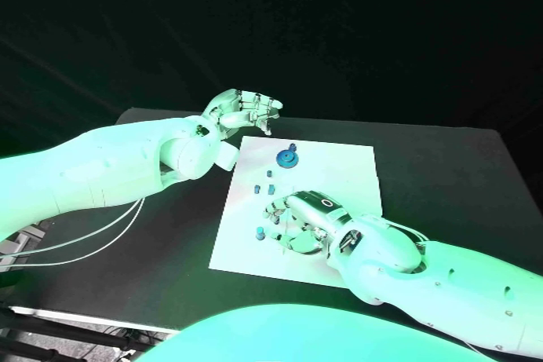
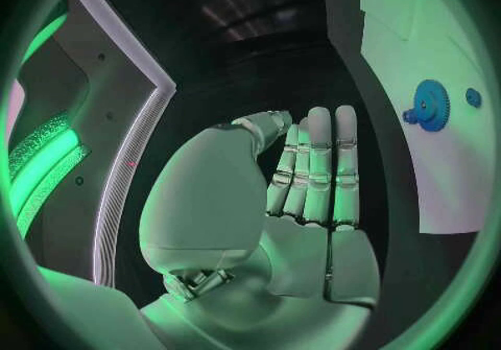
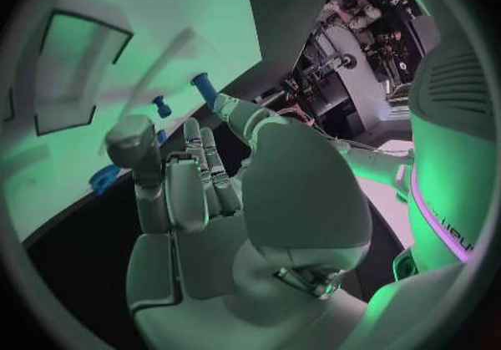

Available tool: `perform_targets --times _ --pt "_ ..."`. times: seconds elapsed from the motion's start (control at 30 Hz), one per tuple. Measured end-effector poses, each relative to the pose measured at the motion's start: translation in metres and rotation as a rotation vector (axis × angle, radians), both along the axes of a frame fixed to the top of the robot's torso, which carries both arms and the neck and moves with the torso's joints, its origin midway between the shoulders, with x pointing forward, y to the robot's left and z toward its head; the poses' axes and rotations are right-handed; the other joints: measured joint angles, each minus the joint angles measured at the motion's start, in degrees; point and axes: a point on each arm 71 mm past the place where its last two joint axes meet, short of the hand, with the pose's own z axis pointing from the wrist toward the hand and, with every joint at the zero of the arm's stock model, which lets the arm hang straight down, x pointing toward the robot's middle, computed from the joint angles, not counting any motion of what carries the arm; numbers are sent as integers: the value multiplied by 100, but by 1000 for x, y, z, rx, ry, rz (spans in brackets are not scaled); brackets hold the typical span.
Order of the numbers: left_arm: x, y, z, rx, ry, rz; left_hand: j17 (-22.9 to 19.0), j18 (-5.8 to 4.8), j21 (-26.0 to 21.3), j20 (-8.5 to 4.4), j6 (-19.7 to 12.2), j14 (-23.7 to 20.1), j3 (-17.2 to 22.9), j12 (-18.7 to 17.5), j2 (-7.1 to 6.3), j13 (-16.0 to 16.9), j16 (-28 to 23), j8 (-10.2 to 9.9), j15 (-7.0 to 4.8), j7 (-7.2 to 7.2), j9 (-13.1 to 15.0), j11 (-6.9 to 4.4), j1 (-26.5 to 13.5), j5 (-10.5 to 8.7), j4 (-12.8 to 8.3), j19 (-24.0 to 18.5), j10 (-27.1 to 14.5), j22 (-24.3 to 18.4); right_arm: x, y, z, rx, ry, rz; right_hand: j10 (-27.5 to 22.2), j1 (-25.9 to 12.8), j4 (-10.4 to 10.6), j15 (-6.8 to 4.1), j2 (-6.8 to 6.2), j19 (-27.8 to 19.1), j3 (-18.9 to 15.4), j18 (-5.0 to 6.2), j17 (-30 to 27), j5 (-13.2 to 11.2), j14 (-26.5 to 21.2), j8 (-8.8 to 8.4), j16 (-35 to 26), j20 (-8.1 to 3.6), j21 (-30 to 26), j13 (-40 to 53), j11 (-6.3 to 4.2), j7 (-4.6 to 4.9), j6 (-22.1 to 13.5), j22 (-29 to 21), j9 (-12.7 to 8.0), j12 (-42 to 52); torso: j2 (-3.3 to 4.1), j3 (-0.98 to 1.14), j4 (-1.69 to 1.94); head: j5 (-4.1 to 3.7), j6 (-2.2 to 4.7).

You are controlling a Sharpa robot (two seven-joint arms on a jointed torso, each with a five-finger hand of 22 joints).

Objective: Assemble the parts on the task board

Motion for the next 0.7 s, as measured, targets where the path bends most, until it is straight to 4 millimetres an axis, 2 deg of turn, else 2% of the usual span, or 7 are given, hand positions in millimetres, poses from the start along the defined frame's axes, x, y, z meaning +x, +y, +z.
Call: perform_targets --times 0.13,0.27,0.43,0.5,0.53,0.6,0.7 --pt "0 2 0 2 0 2 0 0 0 0 0 0 0 0 0 0 0 0 0 0 0 0 0 0 0 0 0 0 9 -30 19 38 -6 -61 33 0 73 0 0 0 -83 0 -36 0 0 76 -21 0 0 61 -17 0 0 0 13 279 -3 -5 -6 -98 29" --pt "0 4 0 4 0 6 0 0 0 0 0 0 0 0 0 0 0 0 0 0 0 0 0 0 0 0 0 0 22 -69 37 62 8 -150 736 -161 227 -5 -79 52 -238 0 -70 0 -1 206 -35 -52 5 197 -90 -20 208 0 32 730 -11 -7 -28 -213 64" --pt "-1 6 0 6 1 8 0 0 0 0 0 0 0 0 0 -5 0 0 0 0 0 0 0 0 0 0 0 0 38 -121 51 87 85 -297 1403 -334 539 -257 -104 169 -571 0 4 0 -1 365 -35 -213 165 832 -263 -199 406 -1 72 1629 -38 -10 -66 -330 74" --pt "-1 7 0 6 1 9 0 0 0 0 0 0 0 0 0 -6 0 0 0 0 0 0 0 0 0 0 0 0 42 -135 53 92 114 -342 1457 -335 687 -270 -102 218 -743 0 47 0 -1 459 -19 -280 296 1312 -372 -248 407 -1 100 2177 -48 -10 -76 -372 74" --pt "-1 7 0 6 1 9 0 0 0 0 0 0 -1 0 0 -5 0 0 0 0 0 0 0 0 1 0 0 -2 43 -144 53 94 133 -367 1468 -357 778 -270 -81 275 -866 0 178 0 -1 525 62 -310 471 1757 -420 -281 380 -1 119 2646 -54 -12 -83 -403 74" --pt "-1 8 0 6 1 7 0 -1 -25 0 0 -3 -25 0 0 -5 0 0 3 0 0 0 0 0 25 0 0 -9 44 -159 50 95 176 -415 1708 -333 970 -310 -57 417 -1058 -1 507 0 1 676 261 -328 828 3611 -383 -315 349 -1 171 4156 -63 -12 -95 -444 74" --pt "-1 9 0 4 0 2 0 -1 -49 0 0 -21 -65 0 -41 -18 0 0 21 0 -9 22 -59 0 65 0 -22 -29 42 -173 46 88 229 -460 2478 -245 1292 -310 63 535 -1447 -22 877 0 1 1002 535 -327 1259 6029 -461 -335 234 -1 276 5966 -71 -10 -113 -500 79"
